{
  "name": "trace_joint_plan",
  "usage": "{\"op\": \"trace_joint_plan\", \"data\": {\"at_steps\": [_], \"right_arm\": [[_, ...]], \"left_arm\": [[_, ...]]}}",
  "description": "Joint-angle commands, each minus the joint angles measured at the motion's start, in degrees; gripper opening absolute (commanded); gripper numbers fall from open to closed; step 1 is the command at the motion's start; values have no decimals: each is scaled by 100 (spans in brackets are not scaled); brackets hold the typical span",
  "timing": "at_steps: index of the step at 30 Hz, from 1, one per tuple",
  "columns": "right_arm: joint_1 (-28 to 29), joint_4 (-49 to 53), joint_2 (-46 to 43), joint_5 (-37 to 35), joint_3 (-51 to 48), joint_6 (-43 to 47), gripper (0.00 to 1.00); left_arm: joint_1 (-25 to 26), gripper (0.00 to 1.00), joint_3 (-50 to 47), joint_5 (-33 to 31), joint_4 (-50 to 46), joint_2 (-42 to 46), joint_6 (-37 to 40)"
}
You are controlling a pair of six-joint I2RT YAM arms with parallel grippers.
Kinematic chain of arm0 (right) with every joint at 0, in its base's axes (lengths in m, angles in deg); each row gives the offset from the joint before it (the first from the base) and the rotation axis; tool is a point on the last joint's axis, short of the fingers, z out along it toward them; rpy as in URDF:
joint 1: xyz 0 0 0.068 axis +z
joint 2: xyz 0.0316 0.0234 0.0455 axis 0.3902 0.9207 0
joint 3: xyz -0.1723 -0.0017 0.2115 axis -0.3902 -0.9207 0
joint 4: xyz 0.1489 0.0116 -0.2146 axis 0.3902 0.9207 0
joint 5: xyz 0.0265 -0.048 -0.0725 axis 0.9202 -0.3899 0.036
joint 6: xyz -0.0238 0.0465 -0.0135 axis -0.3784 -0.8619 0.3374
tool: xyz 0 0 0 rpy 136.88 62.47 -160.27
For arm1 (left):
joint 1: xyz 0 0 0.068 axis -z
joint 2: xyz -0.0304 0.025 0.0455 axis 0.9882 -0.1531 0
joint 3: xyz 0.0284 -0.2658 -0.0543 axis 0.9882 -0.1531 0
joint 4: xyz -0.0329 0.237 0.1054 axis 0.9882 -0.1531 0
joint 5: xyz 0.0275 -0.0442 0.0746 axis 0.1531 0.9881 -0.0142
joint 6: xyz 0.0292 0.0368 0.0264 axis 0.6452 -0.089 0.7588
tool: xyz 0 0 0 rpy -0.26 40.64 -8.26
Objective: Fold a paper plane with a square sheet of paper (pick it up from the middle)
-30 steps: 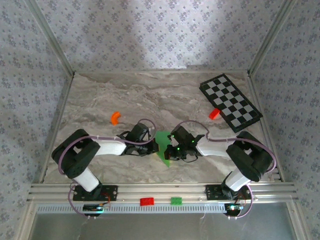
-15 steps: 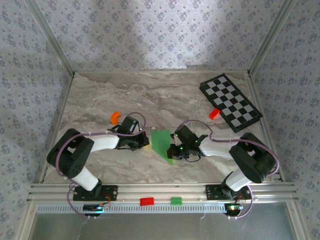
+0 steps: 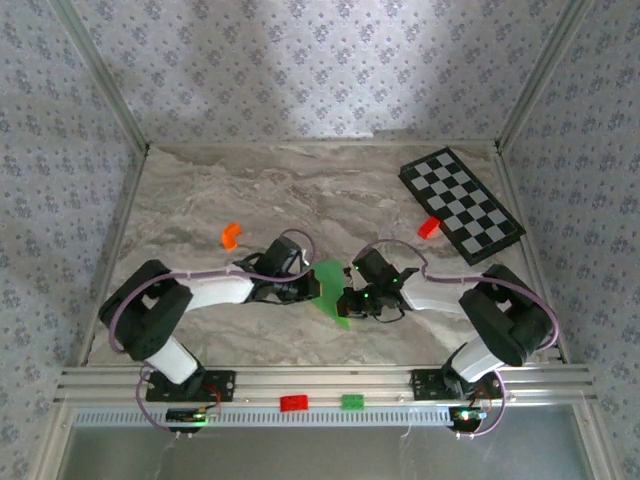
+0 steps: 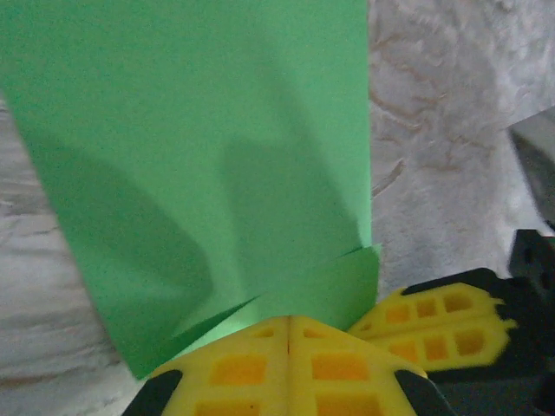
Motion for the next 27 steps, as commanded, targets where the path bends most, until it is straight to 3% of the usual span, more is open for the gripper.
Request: {"op": "trace_joint_plan", "data": {"at_steps": [1,6,15,20,23,27], "right_arm": [[-56,738,122,-253,-127,134,1],[-58,719,-138,-234,104,106,5],[143,-516,38,380,249,-390,5],[214,-441,599,242,555,-350,7],[258,216,797,40,781,-26,8],[156,444,666,18,404,44,9]], "left_arm": [[22,2,141,-179,-128,-341,61],[17,0,74,-421,-457,-657,162],[12,0,-93,-404,-316,-635,187],[13,0,-72,-394,-298,-634,212],[4,0,-70,-402,-335,-652,237],[-8,0,-171,-455,-292,-656,229]]}}
